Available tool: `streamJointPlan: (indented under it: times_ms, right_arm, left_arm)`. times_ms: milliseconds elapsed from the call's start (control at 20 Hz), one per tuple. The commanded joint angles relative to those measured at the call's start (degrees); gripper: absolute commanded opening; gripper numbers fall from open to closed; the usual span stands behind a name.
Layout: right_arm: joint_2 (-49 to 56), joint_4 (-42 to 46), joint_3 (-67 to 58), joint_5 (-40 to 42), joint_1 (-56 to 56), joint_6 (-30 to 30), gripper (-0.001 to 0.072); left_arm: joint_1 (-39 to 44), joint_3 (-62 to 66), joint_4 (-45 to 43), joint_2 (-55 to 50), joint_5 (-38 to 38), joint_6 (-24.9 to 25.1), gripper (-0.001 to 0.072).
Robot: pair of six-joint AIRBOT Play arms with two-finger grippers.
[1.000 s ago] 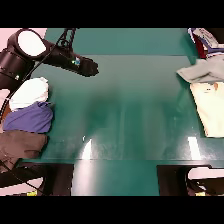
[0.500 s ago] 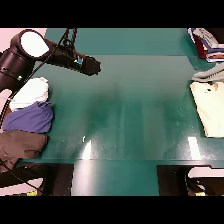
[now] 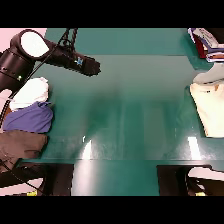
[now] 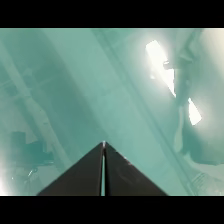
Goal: Fold the shirts.
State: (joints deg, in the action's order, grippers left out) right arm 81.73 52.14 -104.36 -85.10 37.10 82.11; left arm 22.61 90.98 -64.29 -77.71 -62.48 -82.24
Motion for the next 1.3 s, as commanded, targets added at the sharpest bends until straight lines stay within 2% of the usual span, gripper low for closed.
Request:
streamJointPlan:
  times_ms: [0, 200, 250, 350, 400, 450, 600, 750, 900, 1100, 1150, 1250]
  right_arm:
    - [-6.2, 6.4, 8.1, -1.6, 2.2, 1.9, 0.0019]
    - [-13.1, 13.9, 18.1, -4.7, 6.4, 3.6, 0.0022]
    - [-14.8, 15.2, 20.6, -5.2, 7.8, 3.6, 0.0058]
    - [-17.8, 16.6, 25.3, -5.6, 10.6, 3.8, 0.0358]
    - [-19.1, 17.1, 27.5, -5.5, 12.0, 3.8, 0.0450]
    - [-20.2, 17.0, 29.5, -5.5, 13.6, 3.8, 0.0462]
    - [-22.1, 16.3, 33.0, -5.1, 16.3, 3.8, 0.0462]
    - [-22.2, 13.2, 31.7, -4.9, 12.9, 3.8, 0.0460]
    - [-22.2, 7.7, 29.6, -1.7, 3.4, 3.8, 0.0458]
    - [-22.2, 7.9, 27.1, 4.4, -14.4, 3.7, 0.0444]
    - [-22.2, 8.0, 26.7, 6.1, -18.6, 3.6, 0.0358]
    - [-22.2, 8.0, 26.1, 8.5, -25.6, 1.3, 0.0072]
  left_arm:
    - [0.0, 0.0, -0.1, 0.0, -0.1, 0.2, 0.0022]
    - [0.0, 0.0, 0.0, 0.0, -0.1, 1.7, 0.0022]
    - [0.0, 0.0, 0.0, 0.0, -0.2, 1.7, 0.0022]
    - [0.0, 0.0, 0.0, 0.0, -0.2, 1.7, 0.0022]
    - [0.0, 0.0, 0.0, 0.0, -0.2, 1.7, 0.0021]
    - [0.0, 0.0, 0.0, 0.0, -0.2, 1.7, 0.0021]
    - [0.0, 0.0, 0.0, 0.0, -0.2, 1.7, 0.0022]
    - [0.0, 0.0, 0.0, 0.0, 0.2, 1.7, 0.0022]
    - [0.0, 0.0, 0.0, 0.0, 0.0, 1.7, 0.0022]
    - [0.0, 0.0, 0.1, 0.0, 0.2, 1.7, 0.0022]
    - [0.0, 0.0, 0.1, 0.0, 0.5, 1.7, 0.0022]
    - [0.0, 0.0, 0.1, 0.0, 0.5, 1.7, 0.0022]
